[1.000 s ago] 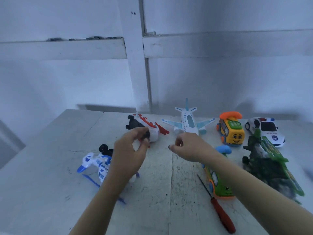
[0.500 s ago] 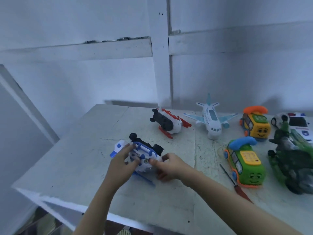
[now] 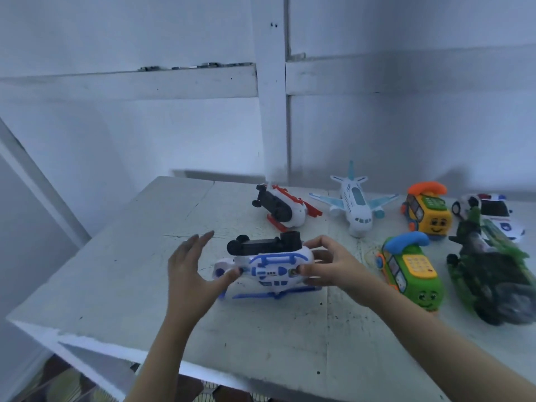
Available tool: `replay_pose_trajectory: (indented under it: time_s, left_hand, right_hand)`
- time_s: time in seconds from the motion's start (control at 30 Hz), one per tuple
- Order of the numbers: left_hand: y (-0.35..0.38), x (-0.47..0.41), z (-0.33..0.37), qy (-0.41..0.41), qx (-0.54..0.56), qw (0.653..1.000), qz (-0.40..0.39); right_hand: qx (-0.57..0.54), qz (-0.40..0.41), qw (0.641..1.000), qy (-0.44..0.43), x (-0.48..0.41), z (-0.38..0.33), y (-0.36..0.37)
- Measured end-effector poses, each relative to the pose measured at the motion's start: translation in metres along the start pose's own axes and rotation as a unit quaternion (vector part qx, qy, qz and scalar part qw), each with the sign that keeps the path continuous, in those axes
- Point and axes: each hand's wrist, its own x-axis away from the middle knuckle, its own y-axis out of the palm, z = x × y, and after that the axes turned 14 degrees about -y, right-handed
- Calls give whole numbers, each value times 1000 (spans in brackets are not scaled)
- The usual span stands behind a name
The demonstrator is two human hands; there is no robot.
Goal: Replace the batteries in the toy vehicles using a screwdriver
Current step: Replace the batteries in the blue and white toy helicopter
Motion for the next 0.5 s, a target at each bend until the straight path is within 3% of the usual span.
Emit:
replay_pose_trajectory:
  time_s: [0.03, 0.1, 0.17, 0.27, 0.4, 0.5]
  left_hand:
    - [-1, -3, 2, -30, -2, 996, -84]
    - [2, -5, 7, -86, 84, 956, -267]
    - [10, -6, 8, -89, 154, 927, -331]
    - [23, 0, 11, -75, 199, 918, -335]
    - [37, 5, 14, -53, 207, 942, -259]
    - [47, 11, 14, -14, 208, 957, -200]
  right_hand:
    - [7, -8, 1000, -9, 1, -2, -7]
    - [14, -20, 999, -30, 5, -6, -17]
    - [15, -23, 998, -50, 8, -8, -23]
    - [18, -25, 997, -66, 15, -9, -28]
    - [25, -12, 997, -75, 22, -8, -31]
    - [140, 47, 986, -75, 28, -9, -32]
